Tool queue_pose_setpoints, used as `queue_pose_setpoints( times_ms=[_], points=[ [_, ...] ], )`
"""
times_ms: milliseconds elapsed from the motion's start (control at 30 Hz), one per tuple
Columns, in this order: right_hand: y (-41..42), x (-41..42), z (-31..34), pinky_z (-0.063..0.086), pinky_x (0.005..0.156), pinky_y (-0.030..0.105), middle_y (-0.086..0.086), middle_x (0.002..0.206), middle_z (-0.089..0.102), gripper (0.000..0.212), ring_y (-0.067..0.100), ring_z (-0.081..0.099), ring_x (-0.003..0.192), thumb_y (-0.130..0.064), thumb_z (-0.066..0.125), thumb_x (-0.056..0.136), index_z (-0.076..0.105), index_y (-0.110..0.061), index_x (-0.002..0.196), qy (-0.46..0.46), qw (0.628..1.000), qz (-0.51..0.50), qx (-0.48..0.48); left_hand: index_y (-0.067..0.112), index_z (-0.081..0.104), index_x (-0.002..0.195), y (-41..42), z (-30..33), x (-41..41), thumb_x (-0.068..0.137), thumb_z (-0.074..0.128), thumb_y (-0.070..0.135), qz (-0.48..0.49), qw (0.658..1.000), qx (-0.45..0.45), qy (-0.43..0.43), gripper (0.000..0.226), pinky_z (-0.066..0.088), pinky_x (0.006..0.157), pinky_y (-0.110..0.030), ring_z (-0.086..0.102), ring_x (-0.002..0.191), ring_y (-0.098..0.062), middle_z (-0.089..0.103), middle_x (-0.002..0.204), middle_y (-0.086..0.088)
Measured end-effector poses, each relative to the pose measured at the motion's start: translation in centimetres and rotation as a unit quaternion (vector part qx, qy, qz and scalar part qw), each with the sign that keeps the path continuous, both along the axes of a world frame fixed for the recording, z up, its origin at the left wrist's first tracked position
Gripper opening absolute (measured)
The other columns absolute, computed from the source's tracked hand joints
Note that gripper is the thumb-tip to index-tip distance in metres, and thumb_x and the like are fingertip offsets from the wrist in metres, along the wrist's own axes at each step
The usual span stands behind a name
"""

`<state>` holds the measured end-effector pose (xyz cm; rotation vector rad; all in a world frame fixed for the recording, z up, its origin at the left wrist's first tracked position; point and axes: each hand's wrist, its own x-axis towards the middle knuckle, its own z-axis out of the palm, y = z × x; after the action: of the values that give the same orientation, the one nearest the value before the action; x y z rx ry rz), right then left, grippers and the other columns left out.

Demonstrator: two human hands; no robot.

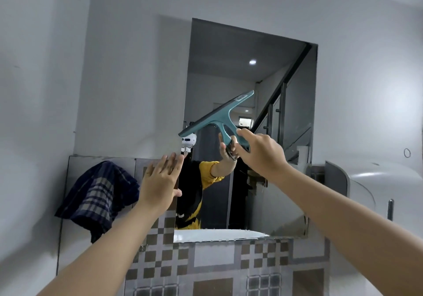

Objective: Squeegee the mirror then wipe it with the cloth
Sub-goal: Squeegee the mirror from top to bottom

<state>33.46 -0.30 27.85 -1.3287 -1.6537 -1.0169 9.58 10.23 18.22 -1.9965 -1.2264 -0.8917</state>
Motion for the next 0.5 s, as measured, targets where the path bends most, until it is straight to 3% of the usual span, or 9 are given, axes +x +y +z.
queue_pose_setpoints(
  times_ms=[233,367,500],
  points=[
    [0.5,5.7,1.1,0.050,0.047,0.029,0.009,0.076,0.067,0.038,0.025,0.060,0.055,-0.033,0.061,0.090,0.059,-0.019,0.126,-0.101,0.994,0.003,0.029,0.017,0.019,0.145,0.2,-0.4,0.2,0.058,0.084,0.032,-0.012,1.000,-0.002,-0.020,0.110,0.031,0.103,-0.049,0.031,0.135,-0.031,0.033,0.148,-0.010],
    [-0.1,9.6,1.5,0.046,0.045,0.027,0.009,0.078,0.067,0.038,0.028,0.060,0.054,-0.037,0.062,0.088,0.062,-0.022,0.124,-0.119,0.992,-0.012,0.046,0.025,-0.009,0.145,0.4,-0.6,0.3,0.079,0.065,0.038,-0.017,0.999,-0.020,-0.032,0.100,0.010,0.112,-0.041,-0.001,0.141,-0.021,-0.001,0.154,0.001],
    [-1.4,14.1,1.2,0.052,0.046,0.034,0.009,0.079,0.067,0.040,0.029,0.060,0.053,-0.038,0.061,0.088,0.060,-0.024,0.125,-0.104,0.994,-0.036,0.029,0.027,-0.020,0.142,0.1,-0.5,0.4,0.084,0.055,0.042,0.000,0.999,-0.028,-0.026,0.096,0.006,0.113,-0.040,-0.010,0.141,-0.018,-0.013,0.152,0.003]
  ],
)
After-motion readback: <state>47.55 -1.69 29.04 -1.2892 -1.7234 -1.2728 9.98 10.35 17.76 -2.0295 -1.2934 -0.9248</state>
